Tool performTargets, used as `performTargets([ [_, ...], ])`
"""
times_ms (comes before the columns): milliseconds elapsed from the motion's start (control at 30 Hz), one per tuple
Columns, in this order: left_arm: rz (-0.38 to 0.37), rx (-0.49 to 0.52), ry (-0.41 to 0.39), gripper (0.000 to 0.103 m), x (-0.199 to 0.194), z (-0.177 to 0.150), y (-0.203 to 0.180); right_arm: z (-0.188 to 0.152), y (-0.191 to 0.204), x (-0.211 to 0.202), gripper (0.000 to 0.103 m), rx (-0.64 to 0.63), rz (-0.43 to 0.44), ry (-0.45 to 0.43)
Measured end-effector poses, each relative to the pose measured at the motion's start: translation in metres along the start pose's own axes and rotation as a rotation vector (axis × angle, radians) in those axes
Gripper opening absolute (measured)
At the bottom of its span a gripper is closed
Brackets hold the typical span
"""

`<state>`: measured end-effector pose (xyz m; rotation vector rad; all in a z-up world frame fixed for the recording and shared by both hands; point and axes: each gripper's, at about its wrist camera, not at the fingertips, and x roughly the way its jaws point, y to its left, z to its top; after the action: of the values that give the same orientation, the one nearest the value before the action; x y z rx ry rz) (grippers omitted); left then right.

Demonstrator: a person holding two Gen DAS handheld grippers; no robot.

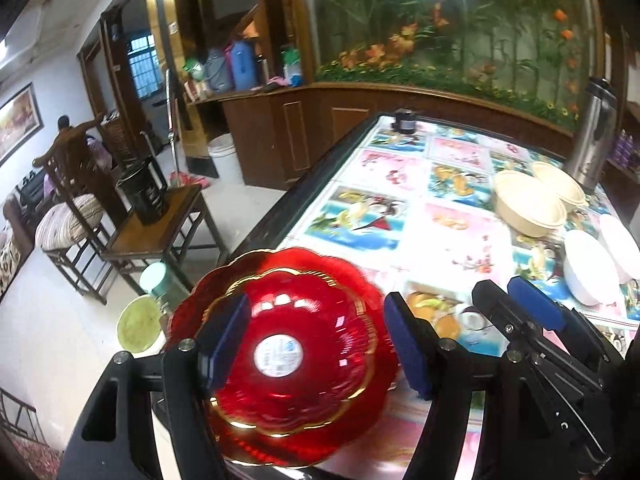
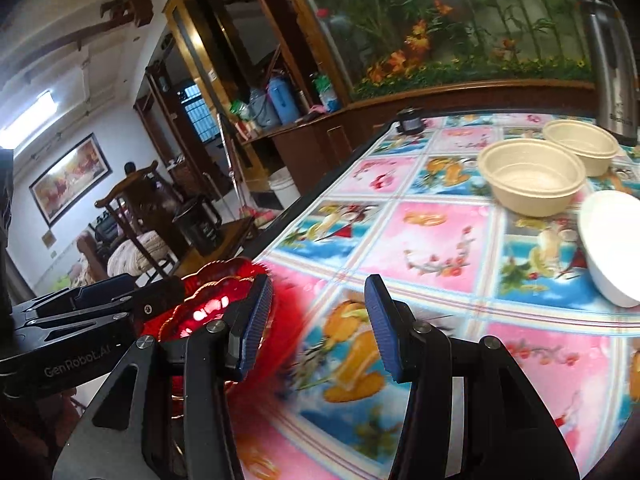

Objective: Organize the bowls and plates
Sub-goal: 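Withdraw both grippers toward the white paper plates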

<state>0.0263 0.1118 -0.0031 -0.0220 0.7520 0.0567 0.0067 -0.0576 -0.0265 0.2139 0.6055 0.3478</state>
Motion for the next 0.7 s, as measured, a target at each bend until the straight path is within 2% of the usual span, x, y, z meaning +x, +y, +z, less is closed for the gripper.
performTargets([
  [267,-0.044,0.055,-0.008,0.069,-0.003,0.011,-0.045,0.009,-0.039,-0.028,0.049,0.049,-0.041,-0.041],
  [400,-0.078,0.097,-0.012,0.069,-0.002,0.016,-0.074,0.015,-0.067,-0.049,0.049,0.081,-0.087,-0.083],
  [700,-0.151,0.196,0.01,0.069,0.002,0.014,-0.137,0.016,-0.137,-0.114,0.053,0.124,-0.31,-0.209],
])
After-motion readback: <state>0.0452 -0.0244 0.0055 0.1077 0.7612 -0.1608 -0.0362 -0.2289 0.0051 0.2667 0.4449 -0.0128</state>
